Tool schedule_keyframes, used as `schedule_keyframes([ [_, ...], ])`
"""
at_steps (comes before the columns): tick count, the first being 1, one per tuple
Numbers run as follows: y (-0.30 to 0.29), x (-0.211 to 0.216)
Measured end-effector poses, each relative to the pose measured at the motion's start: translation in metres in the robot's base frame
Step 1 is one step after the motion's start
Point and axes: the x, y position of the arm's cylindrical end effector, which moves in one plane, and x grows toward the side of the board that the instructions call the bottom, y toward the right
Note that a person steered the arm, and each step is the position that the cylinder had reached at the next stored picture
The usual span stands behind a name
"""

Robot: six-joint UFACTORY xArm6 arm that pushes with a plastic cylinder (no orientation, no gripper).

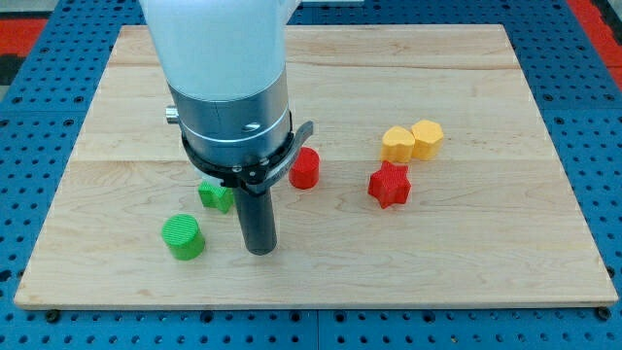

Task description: Push the red circle to the top side

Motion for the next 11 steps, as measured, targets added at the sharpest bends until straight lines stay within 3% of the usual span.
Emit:
schedule_keyframes([
  [3,0.034,-0.009],
  [6,0.041,-0.109],
  [8,0.043,-0.153],
  [11,0.013,-0.178],
])
